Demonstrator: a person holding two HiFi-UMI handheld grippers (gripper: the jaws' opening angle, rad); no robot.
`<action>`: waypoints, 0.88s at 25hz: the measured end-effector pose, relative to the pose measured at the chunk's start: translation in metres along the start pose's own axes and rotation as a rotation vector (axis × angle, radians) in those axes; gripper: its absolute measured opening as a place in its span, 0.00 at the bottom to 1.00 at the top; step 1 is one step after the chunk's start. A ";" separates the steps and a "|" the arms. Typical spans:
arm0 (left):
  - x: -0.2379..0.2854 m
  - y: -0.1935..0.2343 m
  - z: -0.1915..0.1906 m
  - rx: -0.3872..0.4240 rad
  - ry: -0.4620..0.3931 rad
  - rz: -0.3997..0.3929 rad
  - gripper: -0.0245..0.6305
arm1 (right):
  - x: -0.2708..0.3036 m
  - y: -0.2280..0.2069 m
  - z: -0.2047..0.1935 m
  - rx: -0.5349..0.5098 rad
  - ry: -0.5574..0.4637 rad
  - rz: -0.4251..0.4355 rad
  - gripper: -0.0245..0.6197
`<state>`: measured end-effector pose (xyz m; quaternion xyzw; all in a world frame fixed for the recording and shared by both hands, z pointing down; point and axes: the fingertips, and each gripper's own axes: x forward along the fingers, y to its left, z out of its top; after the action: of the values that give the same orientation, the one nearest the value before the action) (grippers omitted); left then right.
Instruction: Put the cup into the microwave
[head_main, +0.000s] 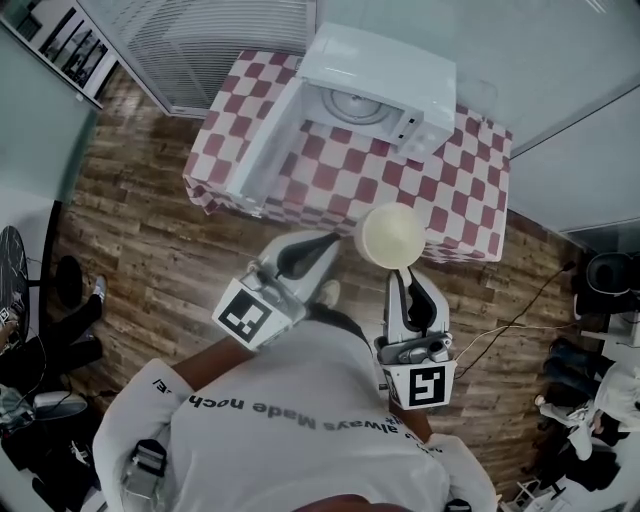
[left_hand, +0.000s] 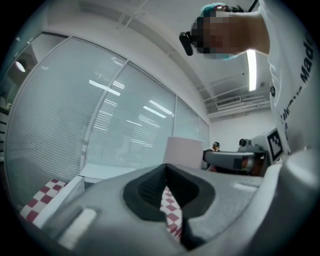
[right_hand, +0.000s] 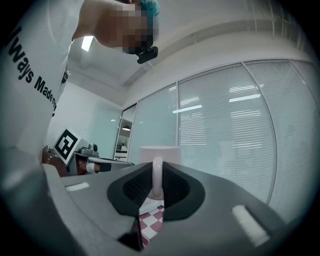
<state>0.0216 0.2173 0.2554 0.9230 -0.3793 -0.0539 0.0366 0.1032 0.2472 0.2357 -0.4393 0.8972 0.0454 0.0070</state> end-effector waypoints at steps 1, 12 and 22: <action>0.007 0.001 -0.001 0.001 0.005 0.000 0.04 | 0.002 -0.007 0.000 0.001 -0.004 0.002 0.10; 0.077 0.001 -0.008 -0.003 0.024 0.005 0.04 | 0.010 -0.071 -0.009 -0.001 -0.005 0.018 0.10; 0.087 0.004 -0.009 -0.011 0.026 0.038 0.04 | 0.017 -0.086 -0.009 -0.002 -0.013 0.042 0.10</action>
<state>0.0812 0.1536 0.2581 0.9161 -0.3958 -0.0435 0.0477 0.1608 0.1810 0.2371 -0.4201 0.9061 0.0494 0.0114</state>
